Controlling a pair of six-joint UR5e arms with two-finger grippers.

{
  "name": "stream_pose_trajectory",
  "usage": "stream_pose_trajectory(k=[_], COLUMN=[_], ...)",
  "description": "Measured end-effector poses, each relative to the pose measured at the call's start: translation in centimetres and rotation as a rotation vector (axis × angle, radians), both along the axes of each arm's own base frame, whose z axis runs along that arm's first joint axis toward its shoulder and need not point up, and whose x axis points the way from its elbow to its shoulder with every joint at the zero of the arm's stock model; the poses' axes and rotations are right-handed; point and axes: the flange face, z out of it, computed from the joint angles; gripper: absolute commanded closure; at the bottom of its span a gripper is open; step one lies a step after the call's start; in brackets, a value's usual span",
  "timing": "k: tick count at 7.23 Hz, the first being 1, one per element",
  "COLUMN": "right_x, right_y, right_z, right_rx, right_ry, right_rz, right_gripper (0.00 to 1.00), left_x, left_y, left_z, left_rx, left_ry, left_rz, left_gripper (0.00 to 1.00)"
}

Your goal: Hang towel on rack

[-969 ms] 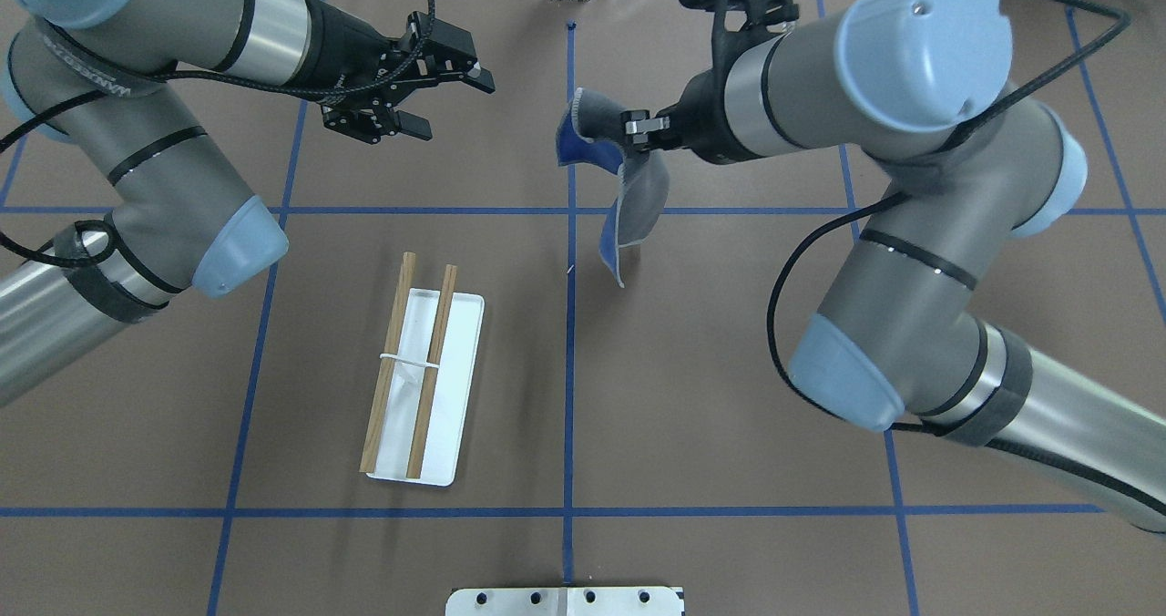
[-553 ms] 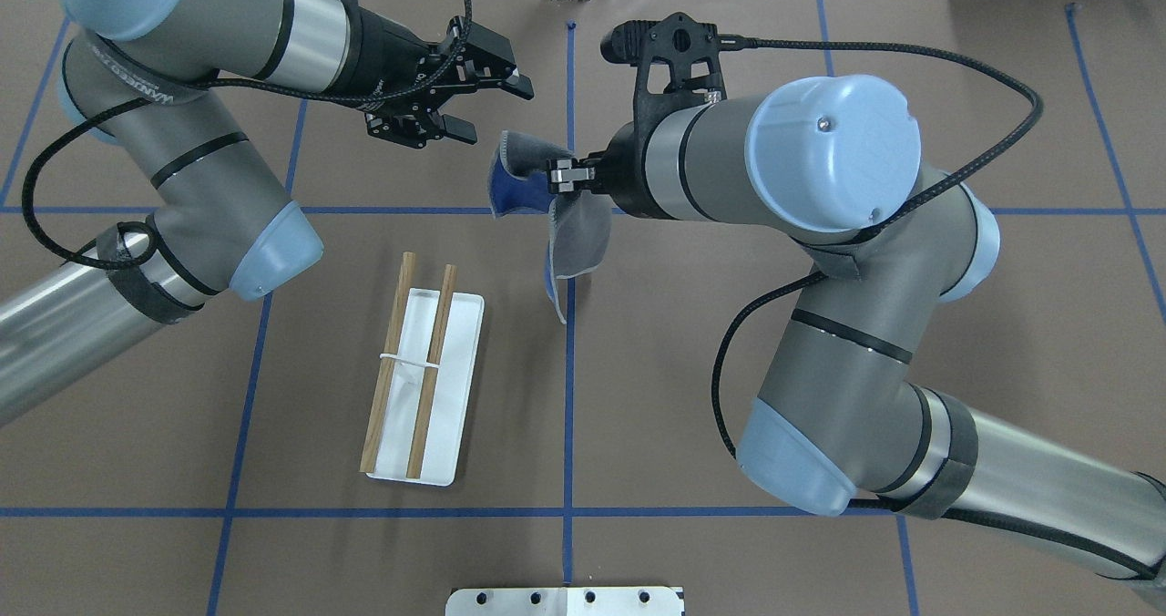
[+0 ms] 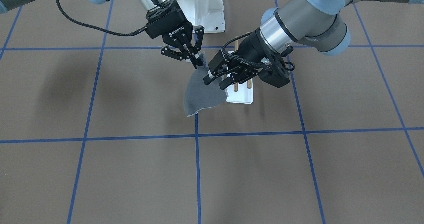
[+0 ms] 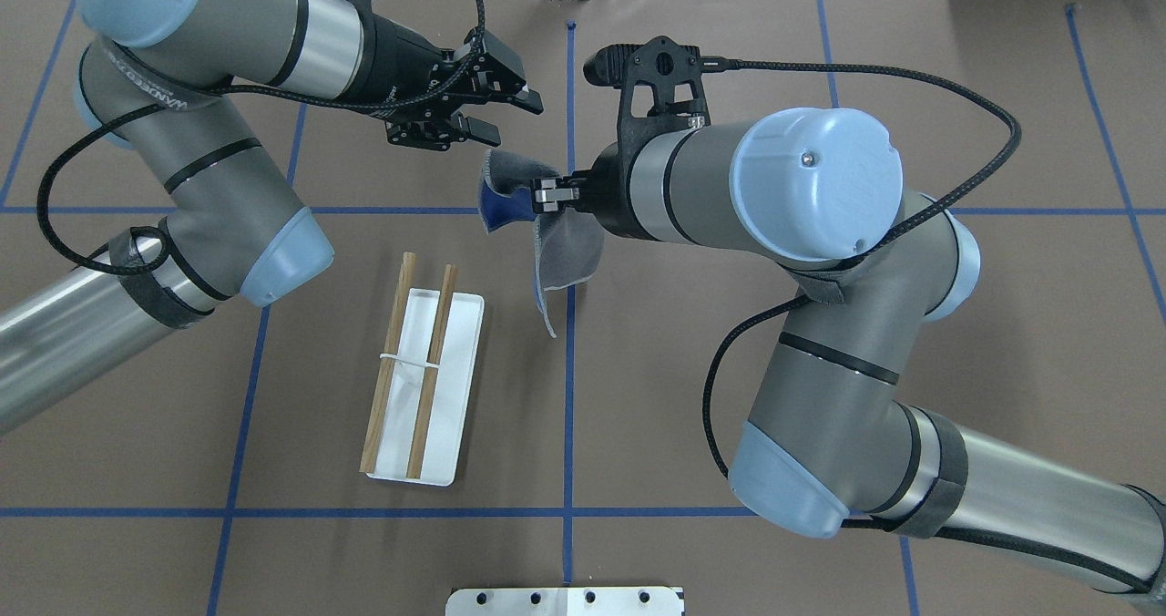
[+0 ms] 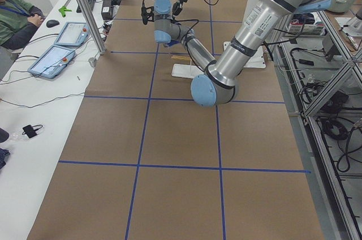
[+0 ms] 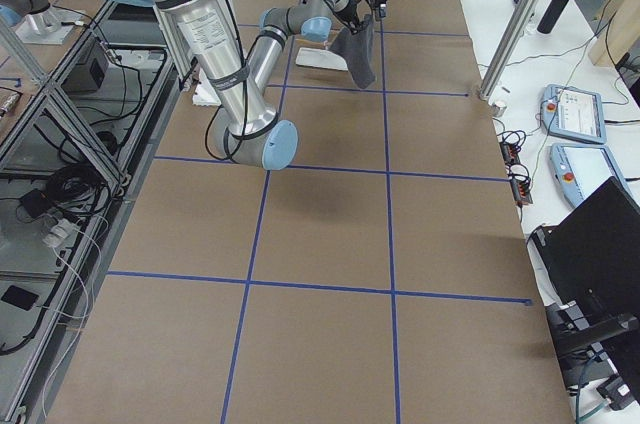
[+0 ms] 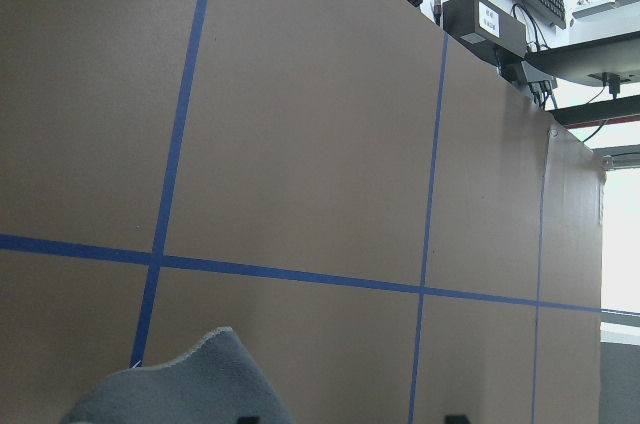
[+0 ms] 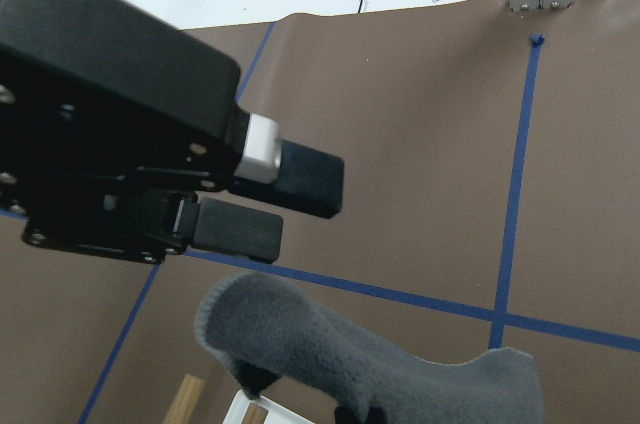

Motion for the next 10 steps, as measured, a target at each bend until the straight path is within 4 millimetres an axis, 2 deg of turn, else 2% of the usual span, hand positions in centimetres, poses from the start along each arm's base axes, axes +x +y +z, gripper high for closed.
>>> stream_pose_trajectory(k=[5, 8, 10], right_x=[1.5, 2.0, 1.9], right_y=[-1.7, -2.2, -2.4], right_z=[0.9, 1.0, 1.0], right_rx=[-0.007, -0.009, -0.008], right_ry=[0.012, 0.014, 0.015], right_rz=[0.040, 0.051, 0.057], right_gripper=[1.00, 1.00, 1.00], left_x=[-0.1, -0.1, -0.1], left_y=[0.3, 0.3, 0.5], left_z=[0.1, -0.1, -0.4], left_rx=[-0.004, -0.002, 0.004], left_ry=[0.004, 0.006, 0.013], left_rz=[0.003, 0.003, 0.006], left_gripper=[0.34, 0.45, 0.49])
